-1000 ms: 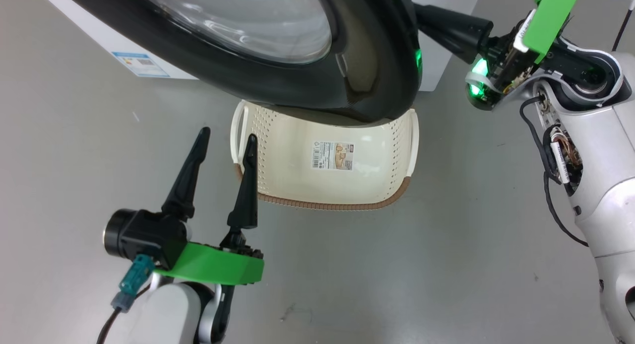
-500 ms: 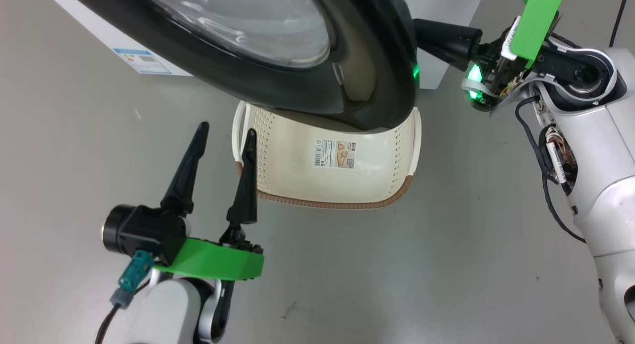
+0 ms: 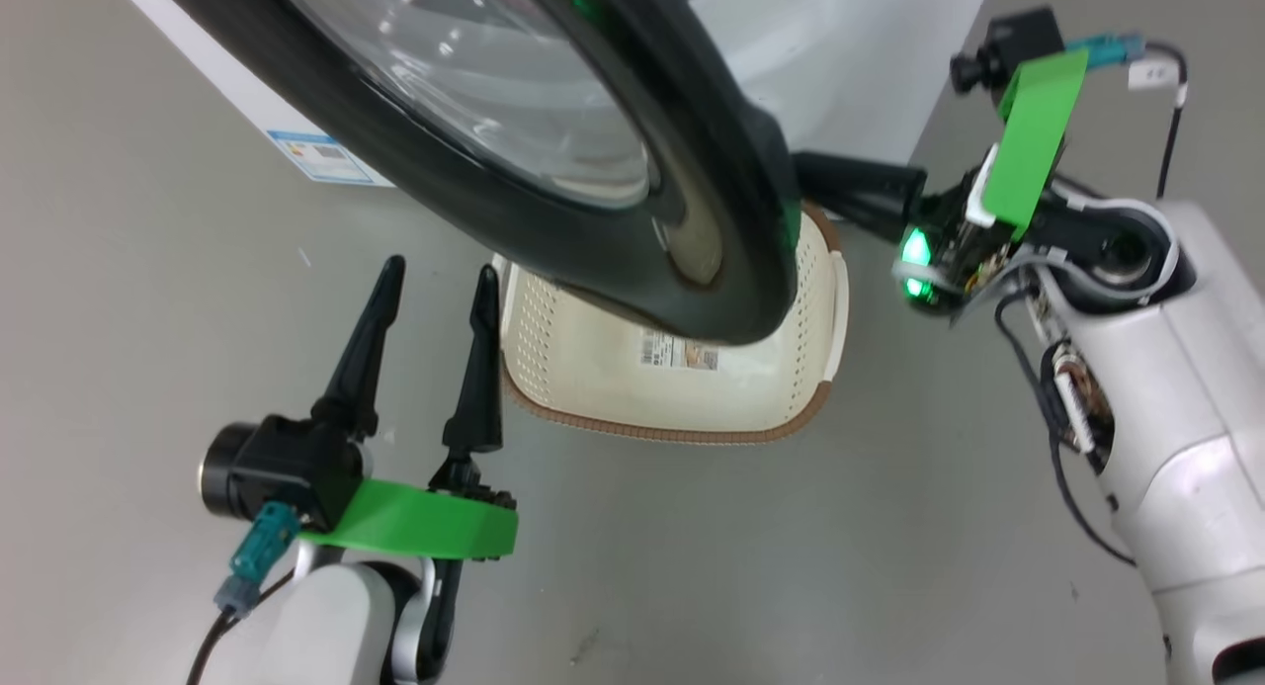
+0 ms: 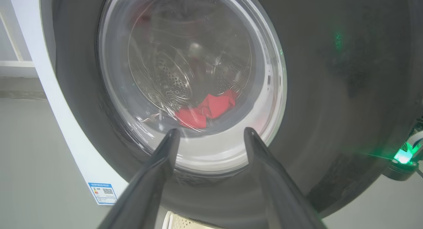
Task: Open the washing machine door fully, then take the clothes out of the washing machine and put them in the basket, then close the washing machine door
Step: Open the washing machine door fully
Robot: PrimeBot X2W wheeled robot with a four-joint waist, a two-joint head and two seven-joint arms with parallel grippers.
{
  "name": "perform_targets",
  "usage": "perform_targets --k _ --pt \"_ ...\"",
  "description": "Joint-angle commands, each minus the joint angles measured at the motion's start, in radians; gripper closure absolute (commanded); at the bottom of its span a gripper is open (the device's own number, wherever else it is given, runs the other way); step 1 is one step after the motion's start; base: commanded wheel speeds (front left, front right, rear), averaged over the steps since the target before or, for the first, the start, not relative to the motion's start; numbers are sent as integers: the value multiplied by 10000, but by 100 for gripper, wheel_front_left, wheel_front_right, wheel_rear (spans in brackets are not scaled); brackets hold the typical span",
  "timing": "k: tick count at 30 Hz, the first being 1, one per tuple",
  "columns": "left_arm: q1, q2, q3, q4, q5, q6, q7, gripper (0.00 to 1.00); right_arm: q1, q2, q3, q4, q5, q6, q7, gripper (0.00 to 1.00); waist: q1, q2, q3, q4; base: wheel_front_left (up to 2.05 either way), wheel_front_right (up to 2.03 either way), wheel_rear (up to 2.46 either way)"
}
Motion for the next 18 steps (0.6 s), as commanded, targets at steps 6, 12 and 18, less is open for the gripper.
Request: perform_targets --k 6,12,18 --pt "396 183 462 -79 -126 100 -76 0 804 397 77 -449 -35 50 201 100 0 -1 -600 386 0 0 0" --pt "681 183 487 30 -175 117 -76 0 1280 536 60 -559 3 50 269 100 0 -1 -1037 703 0 0 0" --pt "944 183 584 121 -210 103 -76 0 1622 633 99 -592 -4 50 289 100 0 -1 -1442 1039 0 0 0"
